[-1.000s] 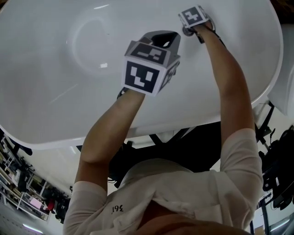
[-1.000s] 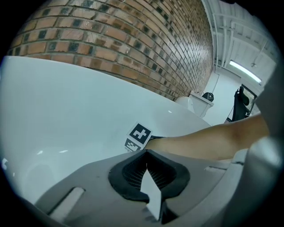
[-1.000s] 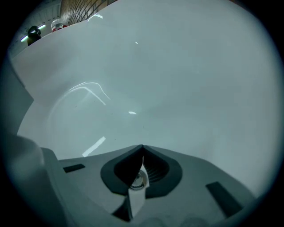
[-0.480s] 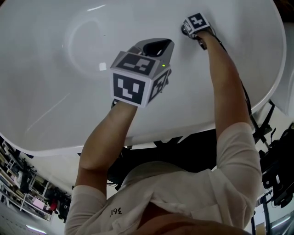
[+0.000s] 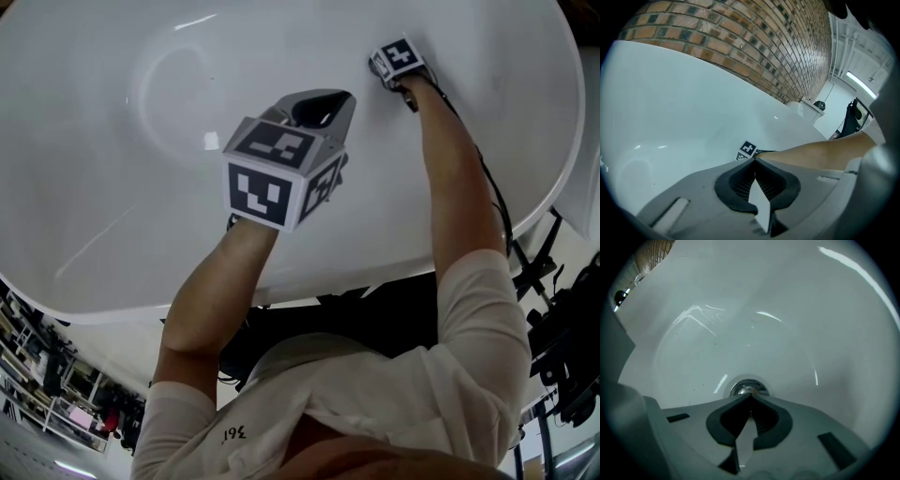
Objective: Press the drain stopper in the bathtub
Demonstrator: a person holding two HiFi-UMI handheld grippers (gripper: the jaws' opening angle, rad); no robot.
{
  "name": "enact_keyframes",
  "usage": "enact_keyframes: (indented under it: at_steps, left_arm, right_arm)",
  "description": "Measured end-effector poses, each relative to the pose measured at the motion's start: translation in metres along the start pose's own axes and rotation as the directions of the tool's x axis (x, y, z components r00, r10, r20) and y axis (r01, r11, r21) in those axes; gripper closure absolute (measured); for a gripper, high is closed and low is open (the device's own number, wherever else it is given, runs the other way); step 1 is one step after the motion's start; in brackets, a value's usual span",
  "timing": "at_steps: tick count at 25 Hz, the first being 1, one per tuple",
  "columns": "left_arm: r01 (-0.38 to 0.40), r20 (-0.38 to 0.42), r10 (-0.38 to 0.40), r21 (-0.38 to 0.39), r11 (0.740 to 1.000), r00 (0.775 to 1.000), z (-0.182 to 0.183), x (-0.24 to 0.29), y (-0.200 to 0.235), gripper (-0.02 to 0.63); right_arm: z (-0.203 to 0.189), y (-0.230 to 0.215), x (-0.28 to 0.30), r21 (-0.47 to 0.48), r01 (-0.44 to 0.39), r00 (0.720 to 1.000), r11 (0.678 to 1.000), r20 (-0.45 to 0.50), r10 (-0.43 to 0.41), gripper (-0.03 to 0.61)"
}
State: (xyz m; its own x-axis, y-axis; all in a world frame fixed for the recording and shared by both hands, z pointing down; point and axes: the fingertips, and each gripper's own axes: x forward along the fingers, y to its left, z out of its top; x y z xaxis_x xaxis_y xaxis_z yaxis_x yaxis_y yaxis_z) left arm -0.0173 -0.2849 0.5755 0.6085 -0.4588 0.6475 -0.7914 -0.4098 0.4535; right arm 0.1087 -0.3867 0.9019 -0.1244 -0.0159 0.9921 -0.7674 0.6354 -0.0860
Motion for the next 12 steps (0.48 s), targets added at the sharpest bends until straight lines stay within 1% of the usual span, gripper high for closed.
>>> enact_keyframes:
  at_steps: [3,5,9,12]
  left_arm:
    - [0.010,0.004,-0.010,-0.017,1.000,1.000,0.001,-0.001,0.001,0.604]
    - [0.016,0.009,-0.016,-0.023,1.000,1.000,0.002,-0.001,-0.001,0.604]
    - [0.026,0.014,-0.026,-0.025,0.999,1.000,0.003,0.002,-0.008,0.604]
    - [0.027,0.014,-0.027,-0.029,0.999,1.000,0.003,0.001,-0.010,0.604]
  right_arm:
    - [0.005,0.008,-0.003,-0.012,-0.017,1.000,1.000,-0.007,0.017,0.561]
    - [0.005,0.014,-0.003,-0.029,-0.004,1.000,1.000,-0.026,0.003,0.561]
    - [0.008,0.011,0.001,0.010,0.039,0.999,0.999,-0.028,-0.039,0.560]
    - [0.009,0.012,0.000,0.021,0.020,0.999,1.000,-0.026,-0.019,0.560]
